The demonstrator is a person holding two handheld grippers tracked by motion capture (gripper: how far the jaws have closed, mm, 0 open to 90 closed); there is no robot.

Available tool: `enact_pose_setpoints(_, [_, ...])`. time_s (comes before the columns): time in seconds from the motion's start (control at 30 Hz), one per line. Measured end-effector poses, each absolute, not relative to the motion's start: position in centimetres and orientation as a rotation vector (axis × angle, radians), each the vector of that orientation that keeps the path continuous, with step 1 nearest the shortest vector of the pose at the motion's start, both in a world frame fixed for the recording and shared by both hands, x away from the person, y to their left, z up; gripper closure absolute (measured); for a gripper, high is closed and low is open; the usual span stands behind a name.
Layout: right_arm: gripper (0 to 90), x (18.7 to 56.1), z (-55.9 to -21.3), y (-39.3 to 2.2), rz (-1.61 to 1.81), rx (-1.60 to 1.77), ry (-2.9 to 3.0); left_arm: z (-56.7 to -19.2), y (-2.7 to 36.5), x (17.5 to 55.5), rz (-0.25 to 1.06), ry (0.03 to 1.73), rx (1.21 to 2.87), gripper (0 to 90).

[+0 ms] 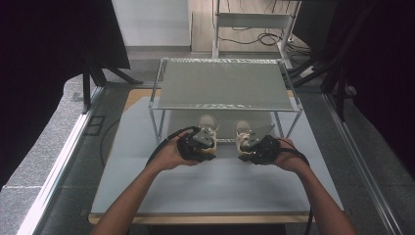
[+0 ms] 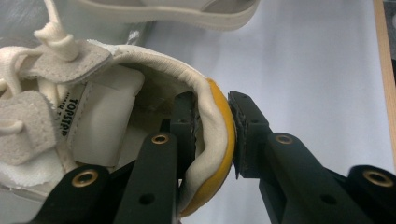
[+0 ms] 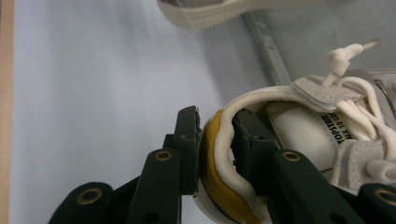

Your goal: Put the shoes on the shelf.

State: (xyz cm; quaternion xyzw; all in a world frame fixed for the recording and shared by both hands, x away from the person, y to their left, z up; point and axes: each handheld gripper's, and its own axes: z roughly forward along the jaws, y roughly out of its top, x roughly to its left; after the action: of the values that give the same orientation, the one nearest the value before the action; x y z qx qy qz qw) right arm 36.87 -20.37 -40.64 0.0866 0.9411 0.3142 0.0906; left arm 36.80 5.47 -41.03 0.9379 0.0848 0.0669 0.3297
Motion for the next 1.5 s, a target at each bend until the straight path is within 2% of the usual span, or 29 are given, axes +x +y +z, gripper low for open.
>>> enact_pose_setpoints(0.97, [72.5,40.6,-41.4,-18.7,0.937,0.251,2.792,-42.6,2.5,40.4,0.158,0.142,2.496,73.1])
enact_pose_setpoints(1.4, [71.9,42.5,-43.3,-17.4,0.923,0.283,2.81,-44.2,2.8,42.2,0.122,0.203,2.51,72.5])
enact_pose_setpoints(1.5, [70.9,42.8,-44.0,-17.1,0.903,0.271,2.822,-44.6,2.8,42.5,0.127,0.21,2.513,69.7])
